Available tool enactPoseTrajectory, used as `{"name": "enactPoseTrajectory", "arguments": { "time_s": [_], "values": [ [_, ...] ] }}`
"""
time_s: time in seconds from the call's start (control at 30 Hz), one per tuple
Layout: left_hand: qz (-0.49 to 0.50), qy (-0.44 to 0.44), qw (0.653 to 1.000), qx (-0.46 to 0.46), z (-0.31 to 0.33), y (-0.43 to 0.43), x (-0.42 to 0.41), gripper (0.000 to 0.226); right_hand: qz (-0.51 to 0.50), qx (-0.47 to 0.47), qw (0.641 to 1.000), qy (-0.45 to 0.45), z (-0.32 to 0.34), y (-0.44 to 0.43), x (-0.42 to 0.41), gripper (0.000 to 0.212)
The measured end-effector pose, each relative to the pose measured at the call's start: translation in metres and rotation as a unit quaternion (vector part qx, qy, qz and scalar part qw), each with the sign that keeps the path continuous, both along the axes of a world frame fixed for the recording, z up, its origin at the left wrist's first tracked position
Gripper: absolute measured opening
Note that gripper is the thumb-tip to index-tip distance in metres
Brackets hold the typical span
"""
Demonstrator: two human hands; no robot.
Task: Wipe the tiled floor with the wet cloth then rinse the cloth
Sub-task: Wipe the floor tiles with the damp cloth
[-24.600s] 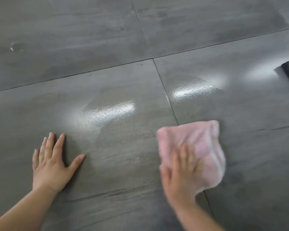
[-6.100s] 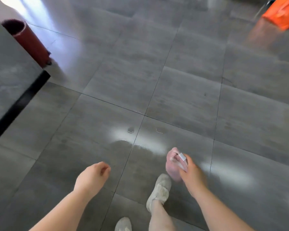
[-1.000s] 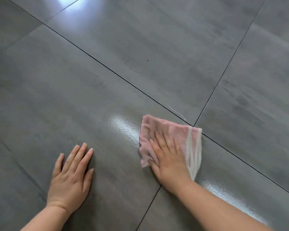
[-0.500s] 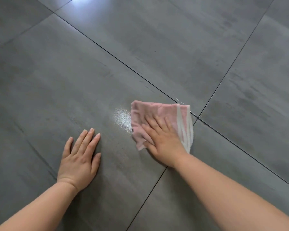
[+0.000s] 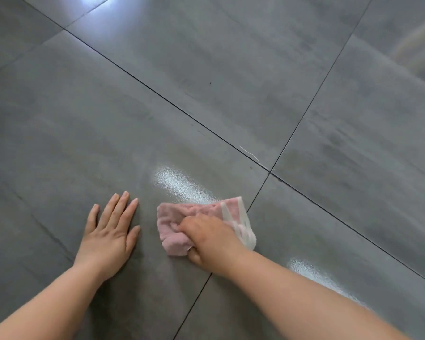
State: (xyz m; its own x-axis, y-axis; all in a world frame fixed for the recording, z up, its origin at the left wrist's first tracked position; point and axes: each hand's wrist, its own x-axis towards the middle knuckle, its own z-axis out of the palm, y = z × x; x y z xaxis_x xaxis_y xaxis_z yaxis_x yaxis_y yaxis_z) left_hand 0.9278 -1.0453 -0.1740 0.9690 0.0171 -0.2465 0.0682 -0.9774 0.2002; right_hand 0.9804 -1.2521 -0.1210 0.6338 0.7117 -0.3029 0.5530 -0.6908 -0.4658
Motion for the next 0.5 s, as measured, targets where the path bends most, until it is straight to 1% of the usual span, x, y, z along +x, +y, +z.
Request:
{"name": "enactPoseTrajectory", "arguments": {
  "time_s": [0.03,0.1,0.17,0.23,0.3,0.4,0.5],
  "values": [
    [-0.014,0.016,1.000,0.013,0.004,0.001,0.000,0.052,-0.050,-0.011,0.998,0.041,0.012,-0.006,0.005,0.027],
    [-0.031,0.029,0.998,0.037,0.016,0.001,0.004,0.054,-0.175,-0.002,0.978,0.113,0.037,-0.023,0.014,0.025],
    [-0.055,0.066,0.996,0.030,0.039,0.004,0.015,0.052,-0.300,0.012,0.942,0.149,0.061,-0.045,0.020,0.016],
    [-0.070,0.155,0.985,0.021,0.068,0.007,0.026,0.055,-0.402,0.024,0.900,0.168,0.086,-0.070,0.027,0.017],
    [-0.068,0.153,0.986,0.021,0.093,0.006,0.037,0.055,-0.470,0.023,0.868,0.158,0.117,-0.095,0.031,0.016],
    [-0.058,0.135,0.989,0.002,0.129,0.001,0.057,0.054,-0.534,0.006,0.838,0.117,0.168,-0.128,0.035,0.013],
    [-0.058,0.136,0.989,-0.027,0.154,-0.012,0.088,0.054,-0.585,0.019,0.808,0.071,0.209,-0.150,0.038,0.009]
  ]
}}
